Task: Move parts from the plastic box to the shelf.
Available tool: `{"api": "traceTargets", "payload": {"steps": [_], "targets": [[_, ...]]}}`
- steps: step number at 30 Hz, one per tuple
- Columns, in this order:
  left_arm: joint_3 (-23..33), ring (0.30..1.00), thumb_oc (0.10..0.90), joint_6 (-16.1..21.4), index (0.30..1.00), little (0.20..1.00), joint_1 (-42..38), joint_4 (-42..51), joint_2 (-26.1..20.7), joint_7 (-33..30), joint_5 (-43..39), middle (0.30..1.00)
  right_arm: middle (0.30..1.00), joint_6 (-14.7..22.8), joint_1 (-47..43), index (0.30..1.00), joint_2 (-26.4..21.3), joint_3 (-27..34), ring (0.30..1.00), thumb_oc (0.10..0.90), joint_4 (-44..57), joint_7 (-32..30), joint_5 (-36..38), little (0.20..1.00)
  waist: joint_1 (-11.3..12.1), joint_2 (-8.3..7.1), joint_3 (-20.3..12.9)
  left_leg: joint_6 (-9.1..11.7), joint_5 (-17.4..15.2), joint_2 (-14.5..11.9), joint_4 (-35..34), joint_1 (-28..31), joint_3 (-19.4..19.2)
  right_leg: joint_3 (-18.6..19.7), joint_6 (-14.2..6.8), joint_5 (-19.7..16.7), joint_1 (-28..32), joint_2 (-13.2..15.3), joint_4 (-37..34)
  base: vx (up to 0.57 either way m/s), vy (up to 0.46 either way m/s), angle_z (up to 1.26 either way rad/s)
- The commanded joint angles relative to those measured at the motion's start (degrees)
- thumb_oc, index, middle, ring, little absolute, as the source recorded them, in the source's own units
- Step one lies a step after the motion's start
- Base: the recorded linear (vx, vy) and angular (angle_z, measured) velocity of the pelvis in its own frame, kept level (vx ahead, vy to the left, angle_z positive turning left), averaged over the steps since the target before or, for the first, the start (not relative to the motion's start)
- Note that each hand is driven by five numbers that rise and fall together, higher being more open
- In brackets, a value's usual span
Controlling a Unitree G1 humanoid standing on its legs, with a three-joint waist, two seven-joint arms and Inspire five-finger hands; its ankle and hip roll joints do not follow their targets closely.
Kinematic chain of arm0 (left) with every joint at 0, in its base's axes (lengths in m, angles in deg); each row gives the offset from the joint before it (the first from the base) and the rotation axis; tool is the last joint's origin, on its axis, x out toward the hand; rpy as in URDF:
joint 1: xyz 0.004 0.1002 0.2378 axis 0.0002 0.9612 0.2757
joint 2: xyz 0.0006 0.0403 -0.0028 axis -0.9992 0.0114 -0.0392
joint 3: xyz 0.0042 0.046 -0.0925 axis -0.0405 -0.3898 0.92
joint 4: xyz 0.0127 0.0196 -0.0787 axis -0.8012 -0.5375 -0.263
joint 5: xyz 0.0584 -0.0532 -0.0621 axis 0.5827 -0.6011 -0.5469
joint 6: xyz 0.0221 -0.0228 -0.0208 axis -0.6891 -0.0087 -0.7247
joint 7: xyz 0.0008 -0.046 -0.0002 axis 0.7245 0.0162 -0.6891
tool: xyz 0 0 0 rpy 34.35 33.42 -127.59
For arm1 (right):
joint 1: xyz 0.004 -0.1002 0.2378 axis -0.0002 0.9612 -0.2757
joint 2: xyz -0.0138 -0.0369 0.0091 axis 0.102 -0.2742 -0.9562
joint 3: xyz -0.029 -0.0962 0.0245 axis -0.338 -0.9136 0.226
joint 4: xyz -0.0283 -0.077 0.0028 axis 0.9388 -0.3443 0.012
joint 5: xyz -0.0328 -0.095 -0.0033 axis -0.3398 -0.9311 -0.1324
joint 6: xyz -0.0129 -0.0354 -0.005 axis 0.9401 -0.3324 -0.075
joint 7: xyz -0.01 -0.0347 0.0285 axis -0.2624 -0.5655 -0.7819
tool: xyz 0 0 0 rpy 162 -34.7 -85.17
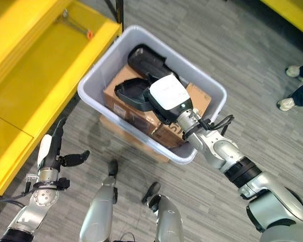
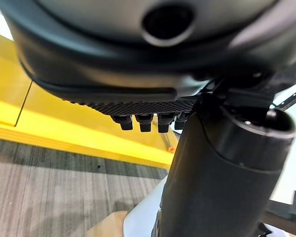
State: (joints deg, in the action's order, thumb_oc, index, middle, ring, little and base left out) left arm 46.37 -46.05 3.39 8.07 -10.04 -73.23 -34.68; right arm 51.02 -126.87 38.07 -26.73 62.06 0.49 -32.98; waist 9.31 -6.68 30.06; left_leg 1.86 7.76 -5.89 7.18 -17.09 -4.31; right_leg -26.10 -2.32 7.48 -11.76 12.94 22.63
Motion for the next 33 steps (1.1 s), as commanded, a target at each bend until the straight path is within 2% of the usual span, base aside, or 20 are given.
{"api": "traceTargets", "payload": {"steps": [1,7,9,10,14,20,24,25,27,28,30,31,32,33], "targets": [[1.7,1.0,0.9,3.2,1.0,1.0,0.2,5.1,-1.4,0.5,-0.6,1.0,0.3,1.5,-7.4,0.3,-1.4,8.7,0.3,0.4,7.3,-4.1,3.7,0.3,-1.4,0.05,-4.2,0.8,-4.3,-2.0,0.7,3.7,-3.0,3.7,-6.4,-6.5,2.0,4.7,-5.5,0.11,-0.01,-0.06],[3.1,1.0,0.9,3.2,1.0,1.0,3.1,4.0,-0.5,2.0,-0.6,1.0,0.3,2.2,-5.6,0.3,-4.0,11.9,0.3,0.4,9.2,-3.6,4.5,0.3,-2.9,0.6,-10.1,1.0,-4.6,-2.3,-0.3,7.4,-3.7,4.2,-6.9,-6.5,5.9,4.1,-8.4,0.12,-0.03,-0.06],[3.9,1.0,0.9,3.1,1.0,1.0,5.7,4.0,0.1,3.3,-0.4,1.0,0.3,2.9,-4.1,0.3,-5.4,13.6,0.3,0.4,11.0,-2.7,4.6,0.3,-3.9,1.02,-14.3,1.4,-5.0,-3.0,-0.8,10.0,-4.7,5.1,-7.1,-6.7,8.7,3.5,-10.8,0.15,-0.061,-0.23],[3.9,1.0,0.9,3.1,1.0,1.0,5.8,4.1,0.1,3.4,-0.4,1.0,0.3,2.9,-4.0,0.3,-5.5,13.7,0.3,0.4,11.1,-2.6,4.6,0.3,-3.8,1.04,-14.4,1.3,-4.7,-3.0,-1.0,10.0,-4.8,5.1,-7.0,-7.0,8.7,3.4,-11.0,0.09,-0.038,-0.21],[4.7,1.0,0.9,2.9,1.0,1.0,8.4,3.6,1.4,4.6,-0.7,1.0,0.3,3.3,-3.5,0.3,-6.1,14.2,0.3,0.4,11.7,-1.7,5.0,0.3,-4.7,1.69,-18.3,1.6,-5.2,-3.9,-1.2,12.9,-6.2,6.3,-7.1,-7.1,10.8,2.8,-12.4,0.05,-0.049,-0.12],[5.0,1.0,0.9,2.5,1.0,1.0,10.4,3.4,2.6,5.8,-1.2,1.0,0.3,3.4,-4.3,0.3,-3.6,13.2,0.3,0.4,10.2,-0.5,6.6,0.3,-5.5,2.92,-23.4,2.3,-4.6,-5.2,-2.9,16.8,-8.0,7.2,-7.2,-6.4,13.9,1.9,-13.9,0.0,-0.079,-0.18],[5.1,1.0,0.9,2.4,1.0,1.0,10.8,3.4,3.1,5.7,-1.1,1.0,0.3,3.3,-5.2,0.3,-1.3,12.3,0.3,0.4,8.6,-0.2,7.5,0.3,-5.7,3.78,-24.9,2.9,-3.2,-6.1,-4.2,18.2,-8.2,7.3,-6.8,-5.7,15.1,1.0,-14.1,-0.06,-0.105,-0.17],[5.3,1.0,0.9,2.5,1.0,1.0,11.2,3.5,3.6,5.6,-1.3,1.0,0.3,3.2,-5.3,0.3,-0.1,12.3,0.3,0.4,7.9,-0.2,8.1,0.3,-5.7,4.35,-25.4,3.4,-2.8,-6.5,-4.4,18.7,-8.2,7.4,-6.6,-4.5,15.6,0.7,-13.7,-0.12,-0.162,-0.04],[6.3,1.0,0.9,2.5,1.0,1.0,12.6,3.7,5.0,4.9,-2.5,1.0,0.3,3.0,-6.5,0.3,3.0,10.9,0.3,0.4,6.0,-0.7,8.9,0.3,-4.9,5.72,-26.1,4.4,0.6,-8.5,-4.7,19.1,-7.8,6.9,-4.9,-2.6,16.4,-1.2,-13.1,-0.15,-0.23,-0.01],[6.4,1.0,0.9,2.4,1.0,1.0,12.7,3.7,5.1,4.9,-2.5,1.0,0.3,3.0,-6.7,0.3,3.1,10.7,0.3,0.4,5.8,-0.7,8.8,0.3,-5.0,5.87,-26.1,4.6,0.7,-8.7,-4.7,19.1,-7.7,6.8,-4.8,-2.6,16.5,-1.4,-13.1,-0.09,-0.182,-0.06],[7.2,1.0,0.9,2.5,1.0,1.0,14.2,4.1,6.1,4.3,-3.3,1.0,0.3,2.8,-8.5,0.3,4.6,8.9,0.3,0.4,4.4,-1.0,9.1,0.3,-3.9,6.79,-25.7,5.3,3.1,-10.1,-4.1,18.7,-6.9,7.0,-3.5,-1.5,16.5,-3.0,-12.9,-0.1,-0.158,-0.07],[7.4,1.0,0.9,2.5,1.0,1.0,14.9,4.1,6.6,4.2,-3.2,1.0,0.3,3.0,-9.6,0.3,5.3,7.7,0.3,0.4,3.5,-1.1,9.2,0.3,-3.3,7.27,-25.3,5.6,4.5,-10.7,-3.8,18.6,-6.5,7.0,-3.0,-1.4,16.7,-3.7,-12.9,-0.17,-0.224,-0.13],[8.2,1.0,0.9,2.5,1.0,1.0,16.8,4.6,7.4,3.6,-3.4,1.0,0.3,3.3,-11.3,0.3,6.2,6.4,0.3,0.4,2.8,-1.3,9.6,0.3,-1.4,8.56,-24.1,6.6,8.1,-11.4,-4.6,17.7,-5.3,6.3,-2.8,-1.2,16.6,-4.8,-13.7,-0.19,-0.186,-0.15],[8.4,1.0,0.9,2.6,1.0,1.0,17.5,5.1,7.8,3.9,-3.6,1.0,0.3,3.4,-11.5,0.3,6.2,5.9,0.3,0.4,2.4,-1.2,9.6,0.3,-0.9,9.1,-23.9,6.9,9.3,-11.2,-5.8,16.7,-4.8,5.6,-2.5,-1.7,16.4,-5.1,-14.6,-0.28,-0.152,-0.16]]}}
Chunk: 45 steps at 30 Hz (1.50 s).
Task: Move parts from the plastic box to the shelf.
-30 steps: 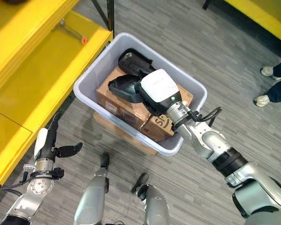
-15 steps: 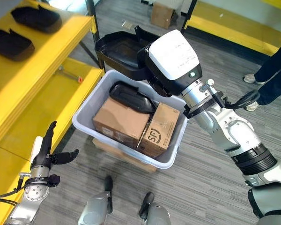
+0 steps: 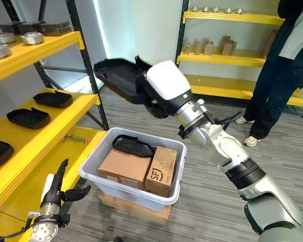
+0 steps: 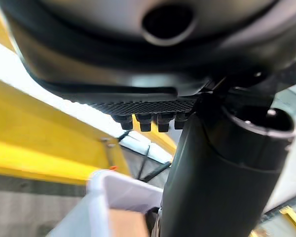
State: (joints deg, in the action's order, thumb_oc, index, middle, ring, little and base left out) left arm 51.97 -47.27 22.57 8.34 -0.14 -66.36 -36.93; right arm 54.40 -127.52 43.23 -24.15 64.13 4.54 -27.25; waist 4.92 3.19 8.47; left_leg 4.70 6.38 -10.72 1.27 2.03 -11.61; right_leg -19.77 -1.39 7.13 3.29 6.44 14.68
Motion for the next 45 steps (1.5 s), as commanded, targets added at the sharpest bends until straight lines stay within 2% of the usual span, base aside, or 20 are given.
{"api": "traceTargets", "payload": {"steps": [1,3,4,5,7,8,9,11,12,13,14,15,16,17,18,19,20,23,31,45], "targets": [[2.4,1.0,0.9,3.8,1.0,1.0,-2.2,4.5,-2.4,-2.8,-1.3,1.0,0.3,0.0,-11.5,0.3,0.7,2.9,0.3,0.4,1.0,-5.1,4.1,0.3,4.9,0.23,-1.2,5.7,14.4,-5.1,-1.1,-5.1,3.2,-3.5,-3.5,-1.9,1.7,1.9,-8.3,-0.2,-0.035,0.19],[2.2,1.0,0.9,3.9,1.0,1.0,-2.8,4.4,-2.6,-2.5,-1.8,1.0,0.3,-0.1,-11.5,0.3,0.0,2.9,0.3,0.4,1.1,-5.2,3.8,0.3,5.0,0.26,-0.6,5.6,14.3,-4.2,-0.3,-6.9,2.7,-5.2,-3.4,-2.4,1.3,2.5,-8.9,-0.22,-0.08,0.63],[2.2,1.0,0.9,3.9,1.0,1.0,-3.5,4.5,-3.1,-2.4,-2.1,1.0,0.3,-0.2,-11.4,0.3,-0.6,3.1,0.3,0.4,1.3,-5.3,3.5,0.3,4.7,-0.11,-0.1,5.6,13.9,-5.2,2.8,-7.7,-0.4,-7.0,-3.1,-3.2,0.4,3.1,-8.9,-0.28,-0.128,0.88],[2.4,1.0,0.9,4.0,1.0,1.0,-3.9,4.6,-3.6,-2.3,-2.1,1.0,0.3,-0.4,-11.5,0.3,-0.9,2.9,0.3,0.4,1.2,-5.5,3.4,0.3,4.4,-0.41,-0.1,5.6,13.0,-6.2,4.8,-7.5,-1.3,-8.0,-2.9,-3.5,-0.4,3.6,-9.1,-0.21,-0.169,1.01],[3.3,1.0,0.9,4.6,1.0,1.0,-4.1,5.7,-4.6,-2.8,-2.1,1.0,0.3,-1.1,-12.5,0.3,-1.2,2.0,0.3,0.4,-0.3,-6.1,3.2,0.3,3.5,-1.63,-0.5,7.6,11.1,-12.0,12.7,-3.5,-3.5,-10.1,-2.8,-3.7,-1.1,5.1,-9.4,-0.19,-0.109,1.01],[3.4,1.0,0.9,4.5,1.0,1.0,-4.0,5.7,-4.7,-2.8,-2.2,1.0,0.3,-1.1,-12.7,0.3,-1.1,1.9,0.3,0.4,-0.5,-6.2,3.2,0.3,3.3,-1.54,-0.4,7.8,10.9,-12.1,13.0,-3.6,-3.3,-10.2,-2.8,-3.6,-1.0,5.0,-9.3,-0.27,0.049,1.1],[3.6,1.0,0.9,4.4,1.0,1.0,-5.5,5.9,-5.0,-3.8,-2.5,1.0,0.3,-1.4,-12.6,0.3,-1.0,2.2,0.3,0.4,-1.0,-6.3,3.5,0.3,1.5,-1.76,-1.4,9.3,12.3,-16.7,14.7,1.3,-7.0,-13.9,-2.8,-3.7,-2.2,6.8,-7.7,-0.19,0.109,1.08],[3.3,1.0,0.9,4.2,1.0,1.0,-6.5,5.8,-5.3,-4.1,-2.5,1.0,0.3,-1.6,-12.1,0.3,-1.1,2.4,0.3,0.4,-1.3,-6.4,3.3,0.3,0.5,-1.73,-1.8,9.7,13.2,-17.6,12.8,3.6,-8.0,-15.6,-3.2,-3.4,-2.9,8.4,-5.6,-0.18,0.133,1.31],[2.5,1.0,0.9,4.2,1.0,1.0,-8.2,6.0,-5.6,-4.5,-1.9,1.0,0.3,-1.9,-10.9,0.3,-2.1,3.5,0.3,0.4,-1.1,-6.5,3.1,0.3,-1.3,-1.27,-3.1,10.1,13.6,-19.0,10.3,6.9,-10.9,-19.1,-3.6,-4.0,-4.6,11.5,-2.4,-0.11,0.121,1.47],[2.3,1.0,0.9,4.1,1.0,1.0,-8.3,6.0,-5.6,-4.6,-1.9,1.0,0.3,-2.0,-10.5,0.3,-2.3,3.7,0.3,0.4,-0.8,-6.4,3.1,0.3,-1.6,-1.47,-3.1,10.1,13.9,-18.5,9.5,7.1,-10.7,-19.4,-3.9,-3.6,-4.6,12.1,-1.6,-0.23,0.272,1.28],[1.2,1.0,0.9,4.3,1.0,1.0,-9.6,7.0,-5.8,-4.4,-1.0,1.0,0.3,-2.0,-8.7,0.3,-3.2,5.6,0.3,0.4,-0.3,-6.9,3.2,0.3,-2.6,-0.52,-3.8,10.2,12.2,-17.9,5.6,7.0,-12.6,-22.0,-4.8,-4.8,-5.3,14.8,0.9,-0.11,0.224,1.75],[0.6,1.0,0.9,4.3,1.0,1.0,-9.8,7.4,-5.8,-4.2,-0.2,1.0,0.3,-2.1,-7.3,0.3,-4.1,7.3,0.3,0.4,0.6,-6.9,3.2,0.3,-3.1,-0.47,-4.2,9.9,10.2,-16.9,3.7,6.5,-13.3,-23.5,-5.6,-5.4,-5.0,16.3,2.2,-0.17,0.27,1.29],[0.5,1.0,0.9,4.4,1.0,1.0,-10.1,8.1,-6.0,-4.1,0.0,1.0,0.3,-2.0,-6.6,0.3,-4.6,8.3,0.3,0.4,1.2,-7.4,2.8,0.3,-3.5,-0.36,-4.3,9.8,8.3,-17.3,3.0,6.1,-16.2,-25.1,-5.8,-5.7,-4.7,17.4,2.9,-0.05,0.134,2.24],[0.4,1.0,0.9,4.4,1.0,1.0,-10.0,8.3,-6.1,-4.1,0.0,1.0,0.3,-2.0,-6.2,0.3,-4.7,8.7,0.3,0.4,1.5,-7.4,2.8,0.3,-3.5,-0.43,-4.4,9.7,7.9,-17.2,3.0,6.1,-16.2,-25.2,-6.0,-5.7,-4.6,17.7,3.0,-0.06,0.179,1.42],[0.0,1.0,0.9,4.4,1.0,1.0,-9.9,8.8,-6.1,-4.0,0.1,1.0,0.3,-2.0,-4.1,0.3,-4.8,10.3,0.3,0.4,1.5,-7.7,2.6,0.3,-3.3,-0.52,-4.4,9.2,3.7,-16.6,2.2,5.1,-16.7,-25.2,-6.5,-6.3,-4.4,18.8,3.5,0.01,0.217,1.56],[0.1,1.0,0.9,4.2,1.0,1.0,-9.3,8.5,-6.2,-3.9,0.9,1.0,0.3,-2.1,-2.9,0.3,-3.9,11.3,0.3,0.4,1.5,-7.7,3.1,0.3,-2.9,-0.9,-4.3,8.5,2.1,-15.8,2.6,4.7,-16.0,-24.8,-7.5,-7.9,-4.1,19.7,3.4,-0.01,0.317,0.49],[0.8,1.0,0.9,4.4,1.0,1.0,-8.7,9.3,-6.9,-3.7,1.3,1.0,0.3,-2.1,-1.2,0.3,-3.1,12.8,0.3,0.4,1.7,-7.9,3.0,0.3,-2.1,-2.08,-4.0,8.0,1.4,-15.2,3.5,3.7,-16.4,-25.6,-9.0,-10.6,-3.0,21.6,2.5,0.02,0.25,0.37],[2.1,1.0,0.9,4.6,1.0,1.0,-7.6,9.7,-7.6,-3.5,2.4,1.0,0.3,-1.9,-0.4,0.3,-2.6,13.7,0.3,0.4,2.8,-7.5,2.6,0.3,-0.5,-3.75,-4.0,7.1,-1.7,-13.3,3.6,3.6,-16.8,-26.8,-10.6,-13.0,-1.5,23.6,0.8,0.01,0.2,0.35],[3.4,1.0,0.9,4.5,1.0,1.0,-7.1,10.1,-8.2,-3.4,4.0,1.0,0.3,-2.2,1.4,0.3,-0.8,15.9,0.3,0.4,4.4,-7.2,1.6,0.3,2.4,-7.31,-3.9,6.0,-4.9,-11.3,7.6,0.7,-15.2,-29.7,-12.5,-16.8,2.4,24.8,-2.8,0.02,0.109,0.28],[4.6,1.0,0.9,4.5,1.0,1.0,-6.6,10.1,-8.2,-3.0,5.7,1.0,0.3,-2.8,0.0,0.3,3.2,14.6,0.3,0.4,3.0,-6.7,0.1,0.3,5.0,-10.83,-5.7,3.6,-6.1,-6.4,4.7,-0.2,-13.6,-31.5,-13.6,-24.4,4.5,24.6,-9.0,-0.02,0.074,0.13]]}}
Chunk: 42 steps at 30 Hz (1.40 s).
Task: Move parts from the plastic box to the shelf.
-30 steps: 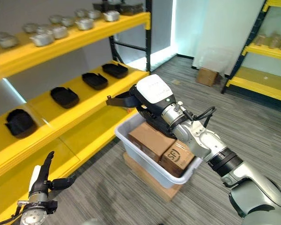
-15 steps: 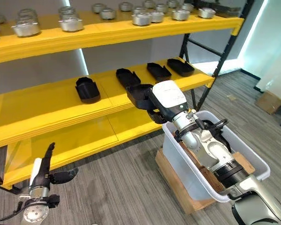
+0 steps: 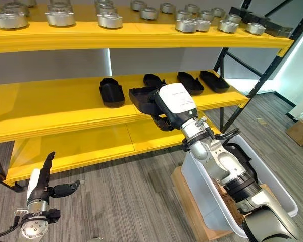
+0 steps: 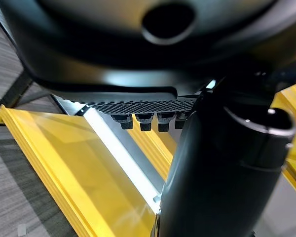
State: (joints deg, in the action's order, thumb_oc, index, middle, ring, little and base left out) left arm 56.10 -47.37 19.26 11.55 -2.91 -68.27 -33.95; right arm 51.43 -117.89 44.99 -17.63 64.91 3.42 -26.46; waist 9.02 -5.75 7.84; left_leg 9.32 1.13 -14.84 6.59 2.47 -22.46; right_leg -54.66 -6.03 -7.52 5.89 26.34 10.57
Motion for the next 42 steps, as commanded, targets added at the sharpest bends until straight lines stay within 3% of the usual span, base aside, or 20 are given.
{"api": "traceTargets", "payload": {"steps": [1,6,8,9,11,12,13,14,16,17,18,20,23,27,35,39,40,41,42], "targets": [[0.4,1.0,0.9,4.6,1.0,1.0,-3.4,6.7,-5.4,-1.2,2.7,1.0,0.3,0.0,-10.2,0.3,2.4,7.8,0.3,0.4,1.8,-5.7,-0.6,0.3,1.5,-2.39,-5.0,-1.4,-1.5,-1.9,0.1,-0.8,-2.4,3.4,-9.0,-10.4,2.1,4.6,-5.5,-0.02,0.074,0.2],[1.8,1.0,0.9,4.5,1.0,1.0,-3.7,7.2,-6.7,-2.2,2.4,1.0,0.3,-0.8,-10.6,0.3,5.9,7.1,0.3,0.4,-0.2,-6.3,-1.4,0.3,3.9,-3.51,-3.6,-3.6,-6.5,-0.9,7.6,-3.7,-0.8,3.8,-9.0,-14.1,3.6,5.7,-6.2,-0.04,0.116,0.06],[1.9,1.0,0.9,4.4,1.0,1.0,-3.6,7.4,-6.9,-2.3,2.4,1.0,0.3,-0.8,-10.1,0.3,6.0,7.3,0.3,0.4,-0.2,-6.3,-1.7,0.3,3.8,-3.62,-3.4,-4.6,-7.6,-0.4,8.2,-4.1,-0.3,4.0,-9.0,-14.6,3.7,6.4,-5.4,-0.01,0.108,0.14],[1.8,1.0,0.9,4.2,1.0,1.0,-3.9,7.6,-7.5,-2.3,2.7,1.0,0.3,-1.0,-9.5,0.3,5.8,7.6,0.3,0.4,-0.1,-6.1,-1.9,0.3,3.4,-3.54,-3.0,-5.4,-8.3,0.2,9.1,-4.6,0.6,6.0,-9.0,-15.3,3.4,6.6,-4.0,-0.01,0.19,0.3],[0.6,1.0,0.9,4.2,1.0,1.0,-5.0,7.1,-8.5,-1.9,2.6,1.0,0.3,-0.7,-6.5,0.3,5.4,8.7,0.3,0.4,0.7,-5.3,-2.0,0.3,0.2,-2.49,-2.1,-7.5,-9.9,1.6,9.1,-5.6,3.0,18.3,-9.0,-17.7,0.2,5.8,-0.1,0.09,0.276,0.96],[-0.6,1.0,0.9,4.1,1.0,1.0,-6.3,6.2,-8.8,-2.1,1.9,1.0,0.3,-0.4,-3.5,0.3,5.0,10.0,0.3,0.4,2.5,-5.0,-2.1,0.3,-3.2,-1.4,-2.1,-8.5,-10.1,3.9,6.6,-4.7,5.9,33.4,-9.0,-16.8,-4.7,1.1,1.1,0.27,0.373,1.42],[-1.5,1.0,0.9,4.2,1.0,1.0,-7.1,5.5,-8.8,-1.9,1.8,1.0,0.3,-0.2,-1.9,0.3,4.5,10.9,0.3,0.4,3.6,-4.7,-1.8,0.3,-4.3,-1.1,-2.1,-9.0,-9.8,5.1,5.1,-4.1,7.5,38.9,-8.7,-14.6,-7.3,-1.5,2.8,0.32,0.521,1.46],[-3.1,1.0,0.9,3.9,1.0,1.0,-9.4,4.6,-8.5,-1.3,1.9,1.0,0.3,0.1,-0.4,0.3,3.7,12.7,0.3,0.4,4.4,-5.1,-1.1,0.3,-6.2,-1.12,-1.4,-10.4,-8.3,8.0,3.2,-3.1,9.7,41.7,-6.6,-9.3,-10.4,-5.6,4.2,0.27,0.418,1.53],[-5.8,1.0,0.9,3.3,1.0,1.0,-12.9,4.1,-7.5,-0.1,2.7,1.0,0.3,0.2,-0.3,0.3,2.0,14.4,0.3,0.4,4.2,-5.5,0.4,0.3,-9.2,-1.04,-0.1,-10.5,-9.9,10.2,2.1,0.5,13.5,40.5,-5.3,-3.4,-16.7,-10.2,3.4,0.31,0.251,1.92],[-6.2,1.0,0.9,3.3,1.0,1.0,-13.5,3.9,-7.2,0.1,2.8,1.0,0.3,0.2,-0.1,0.3,1.6,14.9,0.3,0.4,4.2,-5.6,0.6,0.3,-9.7,-1.35,0.0,-10.5,-10.1,10.8,2.0,1.1,14.3,40.1,-5.4,-4.1,-17.2,-10.2,2.2,0.47,0.04,1.89],[-7.3,1.0,0.9,3.1,1.0,1.0,-14.5,3.6,-6.1,0.9,3.3,1.0,0.3,0.1,0.9,0.3,0.6,16.0,0.3,0.4,4.4,-5.5,0.6,0.3,-11.5,-2.09,0.1,-9.5,-12.6,11.6,2.7,4.3,16.5,40.3,-6.0,-4.7,-18.6,-11.7,-2.8,0.34,-0.016,2.19],[-8.0,1.0,0.9,3.1,1.0,1.0,-14.4,3.9,-5.8,1.6,3.7,1.0,0.3,0.1,1.0,0.3,0.3,16.1,0.3,0.4,4.2,-5.1,0.7,0.3,-12.3,-2.57,-0.2,-8.8,-14.4,11.2,3.2,7.2,17.9,41.7,-6.7,-6.4,-18.9,-12.8,-4.9,0.42,-0.116,1.49],[-7.9,1.0,0.9,2.9,1.0,1.0,-13.7,4.1,-5.5,2.2,4.0,1.0,0.3,0.2,2.6,0.3,0.1,16.8,0.3,0.4,4.1,-4.8,0.7,0.3,-12.6,-2.88,-1.4,-8.3,-15.9,10.6,3.4,8.7,18.0,42.3,-6.5,-5.6,-16.8,-13.3,-6.7,0.27,-0.126,0.3],[-8.0,1.0,0.9,3.1,1.0,1.0,-11.8,4.7,-5.0,2.8,3.0,1.0,0.3,0.5,2.5,0.3,0.6,16.6,0.3,0.4,4.1,-4.6,1.5,0.3,-12.9,-1.65,-2.8,-8.2,-16.0,9.0,2.5,10.8,18.2,43.6,-6.3,-4.9,-17.2,-15.1,-4.2,0.22,-0.114,0.08],[-7.8,1.0,0.9,2.4,1.0,1.0,-11.5,6.4,-5.5,3.1,1.7,1.0,0.3,0.8,4.4,0.3,-1.5,18.5,0.3,0.4,4.5,-4.4,2.4,0.3,-14.5,0.07,-4.7,-6.9,-17.2,4.7,2.2,14.4,18.5,42.4,-4.2,4.2,-20.3,-16.7,7.5,0.21,-0.093,0.11],[-7.7,1.0,0.9,2.2,1.0,1.0,-11.7,6.5,-5.5,2.9,1.7,1.0,0.3,1.3,6.0,0.3,-2.9,19.2,0.3,0.4,5.2,-3.8,2.5,0.3,-15.4,0.33,-6.8,-6.0,-15.3,2.0,0.3,17.2,18.4,42.8,-3.4,7.3,-20.5,-18.4,10.7,0.25,-0.144,0.01],[-7.9,1.0,0.9,2.1,1.0,1.0,-11.6,6.5,-5.2,2.9,1.6,1.0,0.3,1.5,5.4,0.3,-3.2,18.7,0.3,0.4,5.5,-3.8,3.0,0.3,-15.2,0.93,-7.3,-4.9,-11.4,0.3,2.9,16.0,18.1,43.6,-1.9,9.1,-19.6,-20.6,10.2,0.22,-0.257,-0.15],[-8.1,1.0,0.9,2.0,1.0,1.0,-11.7,6.6,-5.1,2.8,1.0,1.0,0.3,1.7,4.5,0.3,-3.3,18.2,0.3,0.4,5.4,-4.1,3.6,0.3,-14.6,1.19,-7.3,-4.1,-6.4,-1.7,11.2,11.1,18.7,43.7,0.1,9.9,-18.2,-22.4,9.1,0.14,-0.323,-0.39],[-8.3,1.0,0.9,1.8,1.0,1.0,-11.8,6.8,-5.2,2.8,0.4,1.0,0.3,1.7,3.4,0.3,-3.1,17.6,0.3,0.4,5.0,-4.5,4.3,0.3,-14.0,0.61,-6.8,-4.4,-2.2,-2.0,20.5,5.4,21.1,44.3,2.0,10.1,-16.5,-23.9,7.7,0.0,-0.309,-0.43]]}}
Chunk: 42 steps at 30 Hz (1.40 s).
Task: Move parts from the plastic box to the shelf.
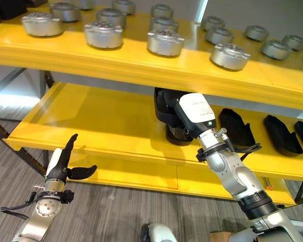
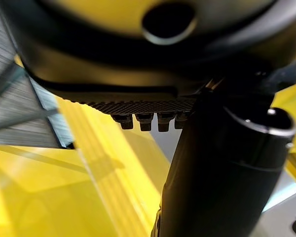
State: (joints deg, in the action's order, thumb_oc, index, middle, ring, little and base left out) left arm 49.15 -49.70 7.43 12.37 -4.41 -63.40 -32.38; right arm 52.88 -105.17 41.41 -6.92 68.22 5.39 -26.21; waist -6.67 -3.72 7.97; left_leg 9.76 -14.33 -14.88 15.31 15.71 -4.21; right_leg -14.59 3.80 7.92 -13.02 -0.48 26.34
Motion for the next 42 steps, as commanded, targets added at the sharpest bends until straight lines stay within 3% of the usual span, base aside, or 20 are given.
{"api": "traceTargets", "payload": {"steps": [1,2,3,4,5,6,8,10,11,14,16,24,42], "targets": [[-1.7,1.0,0.9,4.2,1.0,1.0,-0.2,6.2,-3.8,-2.1,-1.4,1.0,0.3,0.0,-10.2,0.3,0.7,6.1,0.3,0.4,1.5,-6.8,4.5,0.3,2.9,-2.19,-5.4,-5.4,15.6,-1.0,18.6,-12.4,4.5,4.7,-6.5,-4.9,4.2,2.3,-9.1,-0.14,-0.341,-0.36],[-2.0,1.0,0.9,4.2,1.0,1.0,-0.9,6.7,-4.0,-2.8,-1.9,1.0,0.3,-0.3,-12.7,0.3,1.4,5.1,0.3,0.4,1.5,-7.9,4.6,0.3,5.3,-4.26,-1.8,-6.8,17.1,1.9,26.8,-20.3,8.5,4.6,-4.6,-5.0,6.4,2.3,-11.1,-0.17,-0.207,-0.24],[-1.9,1.0,0.9,4.1,1.0,1.0,-1.2,6.7,-4.2,-2.8,-2.0,1.0,0.3,-0.3,-13.1,0.3,1.4,5.1,0.3,0.4,1.3,-8.0,4.6,0.3,4.9,-4.27,-1.6,-7.1,16.7,2.1,28.0,-21.3,9.1,4.2,-4.7,-4.9,6.2,2.5,-10.9,-0.14,-0.159,-0.24],[-1.5,1.0,0.9,4.1,1.0,1.0,-1.2,6.8,-4.1,-2.9,-2.2,1.0,0.3,-0.3,-12.9,0.3,1.5,5.4,0.3,0.4,1.3,-8.2,4.5,0.3,4.8,-4.8,-0.7,-7.9,15.5,0.5,25.7,-24.0,7.9,3.7,-5.0,-4.9,6.6,3.0,-10.8,0.05,0.062,-0.41],[-1.1,1.0,0.9,4.6,1.0,1.0,-1.3,7.0,-4.2,-2.8,-2.8,1.0,0.3,-0.5,-11.7,0.3,0.9,6.7,0.3,0.4,1.5,-8.8,4.0,0.3,4.1,-4.59,0.0,-6.6,15.2,-6.6,15.1,-24.9,2.6,2.1,-6.7,-3.8,7.7,4.2,-9.8,0.12,0.123,-0.22],[-1.4,1.0,0.9,5.0,1.0,1.0,-1.6,7.1,-4.3,-2.8,-2.9,1.0,0.3,-0.4,-11.4,0.3,0.7,6.9,0.3,0.4,1.7,-8.8,3.9,0.3,4.4,-4.23,0.3,-4.8,17.1,-8.4,7.6,-24.9,1.2,2.3,-7.6,-3.8,8.1,4.9,-9.8,0.15,0.207,0.03],[-1.4,1.0,0.9,5.3,1.0,1.0,-2.1,7.0,-4.7,-3.0,-3.0,1.0,0.3,-0.2,-11.0,0.3,0.8,7.0,0.3,0.4,1.9,-9.0,3.6,0.3,5.4,-3.38,0.8,-2.2,22.3,-9.9,-0.7,-24.1,-0.1,3.8,-8.3,-3.1,9.1,5.4,-9.6,0.09,0.161,0.26],[-1.4,1.0,0.9,5.4,1.0,1.0,-2.1,6.9,-4.7,-3.0,-3.0,1.0,0.3,-0.1,-11.0,0.3,0.7,7.0,0.3,0.4,1.9,-9.1,3.5,0.3,5.6,-3.43,0.9,-1.9,23.1,-10.0,-2.0,-23.2,-0.5,3.9,-8.2,-3.0,9.2,5.3,-9.5,0.07,0.109,-0.29],[-1.2,1.0,0.9,5.6,1.0,1.0,-1.3,6.5,-4.5,-2.9,-3.2,1.0,0.3,-0.6,-9.6,0.3,1.0,7.6,0.3,0.4,1.8,-8.8,2.8,0.3,5.1,-2.07,0.1,-0.9,20.8,-11.9,-6.2,-17.5,-4.8,4.2,-9.4,-1.6,9.9,6.8,-8.0,0.14,0.26,-0.72],[-1.8,1.0,0.9,5.5,1.0,1.0,-1.8,6.3,-4.6,-2.4,-3.1,1.0,0.3,-0.7,-7.9,0.3,1.4,8.6,0.3,0.4,2.2,-8.5,2.5,0.3,5.1,-1.83,-0.9,-0.7,19.0,-10.4,-4.6,-17.3,-5.1,4.4,-10.3,-2.2,10.7,8.4,-8.4,0.12,0.171,-0.44],[-1.7,1.0,0.9,5.7,1.0,1.0,-1.3,6.9,-4.9,-2.0,-2.9,1.0,0.3,-1.0,-6.5,0.3,1.5,10.1,0.3,0.4,2.9,-8.2,1.7,0.3,5.0,-2.13,-1.7,-1.3,15.0,-9.1,-2.8,-15.8,-7.0,4.7,-11.7,-2.7,13.0,10.7,-9.8,0.14,0.208,-0.17],[-1.9,1.0,0.9,5.1,1.0,1.0,-1.6,6.6,-5.6,-2.2,-2.2,1.0,0.3,-2.1,-6.0,0.3,2.8,10.7,0.3,0.4,2.8,-8.3,0.3,0.3,5.5,-3.48,-2.0,-2.4,9.3,-8.1,3.3,-13.7,-8.9,6.7,-12.9,-2.4,17.2,12.8,-11.9,0.07,0.117,-0.07],[-1.3,1.0,0.9,4.3,1.0,1.0,0.3,6.9,-6.3,-1.5,-1.2,1.0,0.3,-2.6,-8.6,0.3,7.0,7.4,0.3,0.4,1.3,-7.3,-1.5,0.3,6.7,-5.99,-3.8,-3.8,4.6,-7.8,5.2,-9.0,-11.9,9.9,-14.5,-4.1,19.7,13.3,-14.4,0.03,0.043,-0.09]]}}
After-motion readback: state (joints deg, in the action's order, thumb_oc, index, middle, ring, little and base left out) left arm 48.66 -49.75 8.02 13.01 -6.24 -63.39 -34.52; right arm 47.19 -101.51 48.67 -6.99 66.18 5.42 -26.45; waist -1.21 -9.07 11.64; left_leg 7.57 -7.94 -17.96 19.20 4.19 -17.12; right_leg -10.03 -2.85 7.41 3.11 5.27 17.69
